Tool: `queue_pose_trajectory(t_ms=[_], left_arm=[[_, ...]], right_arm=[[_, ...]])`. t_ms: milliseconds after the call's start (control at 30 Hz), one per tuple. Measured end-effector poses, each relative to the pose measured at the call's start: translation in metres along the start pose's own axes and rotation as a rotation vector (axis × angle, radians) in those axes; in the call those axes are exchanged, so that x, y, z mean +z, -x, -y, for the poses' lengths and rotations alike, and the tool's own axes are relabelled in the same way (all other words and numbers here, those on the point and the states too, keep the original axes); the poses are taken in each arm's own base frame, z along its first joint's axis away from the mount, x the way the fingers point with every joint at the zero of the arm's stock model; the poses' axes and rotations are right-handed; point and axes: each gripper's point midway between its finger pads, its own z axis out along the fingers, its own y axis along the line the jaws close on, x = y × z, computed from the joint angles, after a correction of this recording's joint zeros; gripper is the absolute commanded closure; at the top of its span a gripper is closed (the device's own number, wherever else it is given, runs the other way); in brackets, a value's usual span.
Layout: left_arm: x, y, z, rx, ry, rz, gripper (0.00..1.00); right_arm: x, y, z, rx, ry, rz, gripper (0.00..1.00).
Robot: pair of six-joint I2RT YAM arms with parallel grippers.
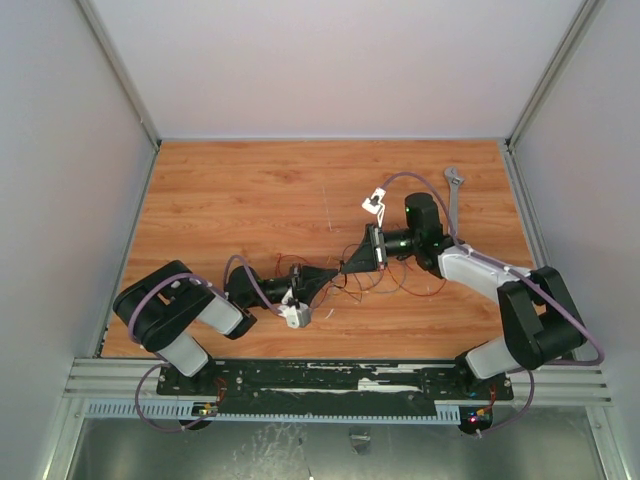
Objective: Zip-tie the wires
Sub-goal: Tie the cable at the center of the board.
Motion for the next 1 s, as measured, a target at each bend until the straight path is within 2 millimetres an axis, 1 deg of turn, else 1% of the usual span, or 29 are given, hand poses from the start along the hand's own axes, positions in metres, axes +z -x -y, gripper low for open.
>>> queue_pose_trajectory(t_ms=[267,500,700,1000], left_arm=[[0.000,-0.003,0.003,-0.022,-0.001,-0.012,1.00],[0.000,-0.008,0.007,-0.083,0.005,-0.031,1.00],[0.002,-0.012,0.015,-0.139,-0.007,-0.041,1.00],[0.002,-0.014,0.022,-0.187,-0.019,-0.046,1.00]], right_arm=[[-0.001,-0.001,0.006,-0.002,-0.036,-0.012,0.99],[-0.004,-0.004,0.010,-0.024,-0.084,-0.006,0.95],[-0.005,-0.010,0.013,-0.020,-0.101,-0.005,0.92],[-0.005,-0.016,0.018,-0.017,-0.116,-0.002,0.92]])
